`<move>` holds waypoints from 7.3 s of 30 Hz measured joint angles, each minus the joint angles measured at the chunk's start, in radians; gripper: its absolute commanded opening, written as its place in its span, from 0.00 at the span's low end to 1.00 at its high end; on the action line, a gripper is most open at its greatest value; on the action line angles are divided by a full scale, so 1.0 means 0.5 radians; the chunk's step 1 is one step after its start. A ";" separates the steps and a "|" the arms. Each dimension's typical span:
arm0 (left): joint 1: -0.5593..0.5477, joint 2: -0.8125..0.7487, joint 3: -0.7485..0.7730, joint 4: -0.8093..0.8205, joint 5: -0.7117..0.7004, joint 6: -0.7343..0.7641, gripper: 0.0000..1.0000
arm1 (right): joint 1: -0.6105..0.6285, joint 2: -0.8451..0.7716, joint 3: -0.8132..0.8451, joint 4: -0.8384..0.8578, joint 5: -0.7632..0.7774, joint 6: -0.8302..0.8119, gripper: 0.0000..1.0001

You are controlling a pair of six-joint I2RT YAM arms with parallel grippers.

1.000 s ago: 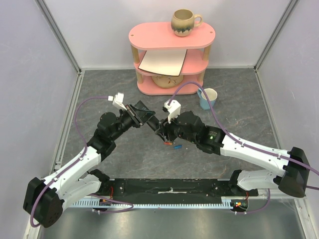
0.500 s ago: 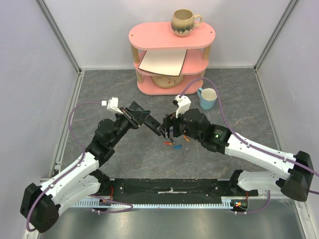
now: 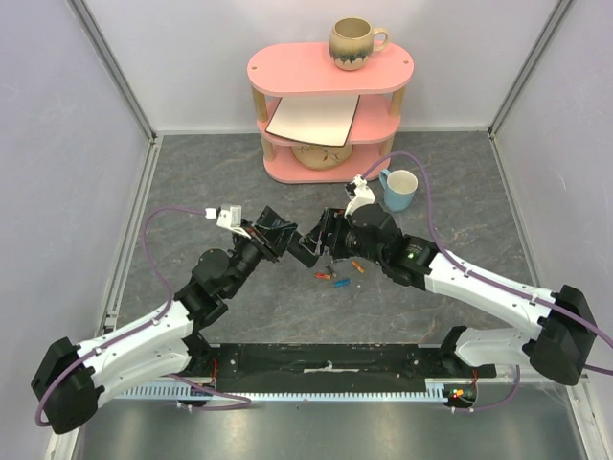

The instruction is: Load the batteries into the remote control

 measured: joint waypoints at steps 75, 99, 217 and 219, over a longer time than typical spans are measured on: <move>-0.166 -0.004 -0.014 0.031 -0.421 0.497 0.02 | 0.002 0.225 0.069 -0.051 -0.014 0.287 0.73; -0.177 0.014 -0.013 0.146 -0.431 0.487 0.02 | 0.002 0.014 0.052 -0.146 0.104 0.248 0.80; -0.164 0.018 0.005 0.039 -0.447 0.510 0.02 | 0.000 0.240 0.077 0.009 -0.002 0.249 0.77; -0.164 0.018 0.005 0.039 -0.447 0.518 0.02 | 0.000 0.240 0.077 0.008 -0.002 0.249 0.77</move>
